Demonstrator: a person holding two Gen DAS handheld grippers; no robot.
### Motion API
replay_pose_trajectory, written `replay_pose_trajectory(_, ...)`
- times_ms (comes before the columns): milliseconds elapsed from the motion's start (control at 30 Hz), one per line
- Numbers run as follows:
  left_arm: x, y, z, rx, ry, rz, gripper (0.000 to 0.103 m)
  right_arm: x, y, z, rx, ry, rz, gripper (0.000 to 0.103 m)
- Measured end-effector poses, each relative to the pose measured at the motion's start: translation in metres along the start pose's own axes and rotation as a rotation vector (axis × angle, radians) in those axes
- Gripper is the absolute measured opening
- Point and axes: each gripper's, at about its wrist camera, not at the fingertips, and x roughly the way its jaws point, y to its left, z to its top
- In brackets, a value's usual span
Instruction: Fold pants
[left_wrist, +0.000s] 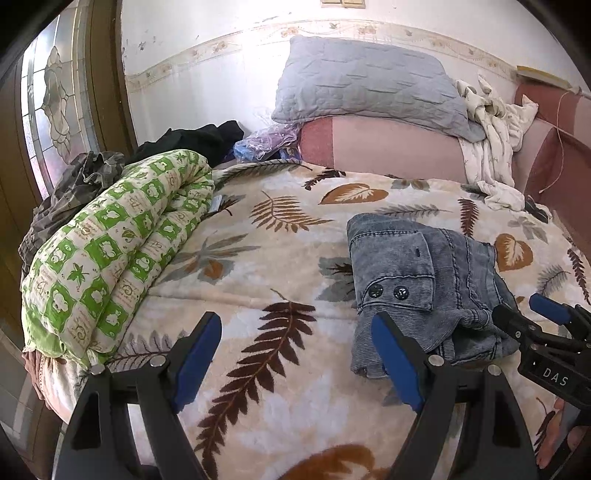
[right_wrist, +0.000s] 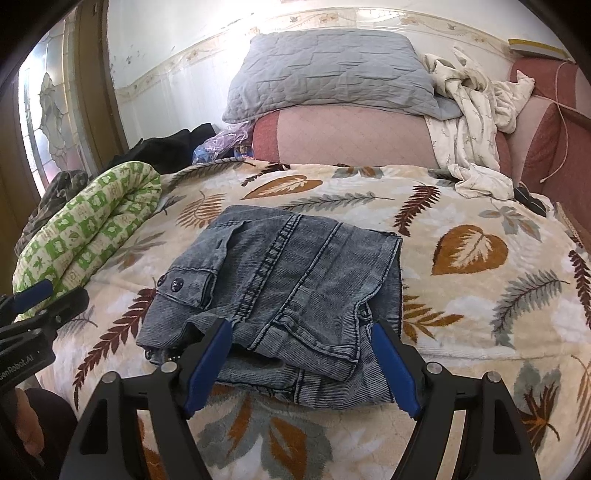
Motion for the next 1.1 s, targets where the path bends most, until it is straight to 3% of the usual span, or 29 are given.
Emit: replay_pose_trajectory(1100,-0.0048,-0.0059,0.0018,-0.002,-0.005,-0.101,0.084,0.0038,0.0025,-0.0001,-0.011,0.009,-0.003,0.081)
